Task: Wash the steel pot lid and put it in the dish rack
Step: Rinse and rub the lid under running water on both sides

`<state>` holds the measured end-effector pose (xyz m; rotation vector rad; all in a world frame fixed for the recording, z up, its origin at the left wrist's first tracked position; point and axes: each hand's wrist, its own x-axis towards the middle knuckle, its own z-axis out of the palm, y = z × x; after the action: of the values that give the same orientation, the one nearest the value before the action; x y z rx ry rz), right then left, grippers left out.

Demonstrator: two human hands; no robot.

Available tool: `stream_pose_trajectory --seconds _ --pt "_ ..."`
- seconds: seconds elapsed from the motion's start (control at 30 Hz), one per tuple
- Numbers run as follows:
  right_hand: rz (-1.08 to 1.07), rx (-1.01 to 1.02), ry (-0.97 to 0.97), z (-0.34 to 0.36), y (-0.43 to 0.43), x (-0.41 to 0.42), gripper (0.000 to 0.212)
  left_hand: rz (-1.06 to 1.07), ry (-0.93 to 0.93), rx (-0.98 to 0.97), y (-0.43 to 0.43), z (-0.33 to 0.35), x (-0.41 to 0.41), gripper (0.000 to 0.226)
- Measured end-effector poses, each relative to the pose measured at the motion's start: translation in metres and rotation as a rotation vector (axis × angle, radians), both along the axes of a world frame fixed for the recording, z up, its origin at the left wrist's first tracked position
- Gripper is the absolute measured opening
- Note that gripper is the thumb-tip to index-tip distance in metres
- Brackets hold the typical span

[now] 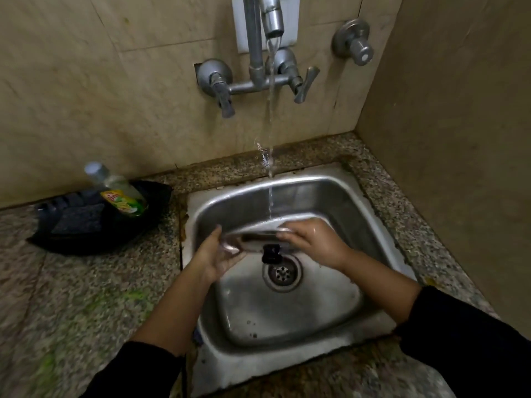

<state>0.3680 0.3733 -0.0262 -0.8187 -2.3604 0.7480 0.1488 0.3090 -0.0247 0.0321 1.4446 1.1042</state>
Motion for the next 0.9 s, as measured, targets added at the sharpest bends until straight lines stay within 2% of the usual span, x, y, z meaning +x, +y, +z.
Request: stream_pose_trajectory --seconds 0.13,0.23,0.37,0.43,0.5,0.6,0.67,0.8,0.83,0.9 --pt "-0.239 -0.498 0.279 0.013 0.024 -0.006 0.028 -0.195 0.140 0.060 0.011 0.005 0.009 0.053" --pt "-0.360 -0.702 0.431 0.013 0.045 -0.003 0.031 -0.170 0.206 0.155 0.019 0.008 0.003 0.043" --pt "-0.463 -0.912 0.598 0.008 0.067 -0.007 0.025 -0.145 0.106 0.272 0.019 0.003 0.000 0.038" --pt "-0.553 -0.848 0.530 0.007 0.075 -0.012 0.030 -0.071 0.054 0.292 0.022 0.009 0.006 0.033" --pt "-0.622 -0.669 0.403 0.005 0.082 -0.020 0.042 0.042 0.037 0.308 0.029 0.016 0.011 0.031" --pt "-0.677 -0.367 0.118 0.010 0.093 -0.033 0.043 0.073 0.219 0.382 0.036 0.022 0.014 0.031" --pt "-0.564 -0.145 -0.069 0.026 0.100 -0.050 0.043 0.018 0.345 0.409 0.041 0.026 0.015 0.029" --pt "0.029 0.305 -0.202 0.055 0.111 -0.081 0.033 -0.161 0.538 0.497 0.057 0.042 0.013 0.029" --pt "0.060 0.328 -0.194 0.055 0.116 -0.079 0.033 -0.167 0.580 0.511 0.060 0.046 0.012 0.028" --pt "-0.119 0.220 -0.146 0.052 0.127 -0.067 0.037 -0.124 0.664 0.508 0.062 0.054 0.010 0.027"
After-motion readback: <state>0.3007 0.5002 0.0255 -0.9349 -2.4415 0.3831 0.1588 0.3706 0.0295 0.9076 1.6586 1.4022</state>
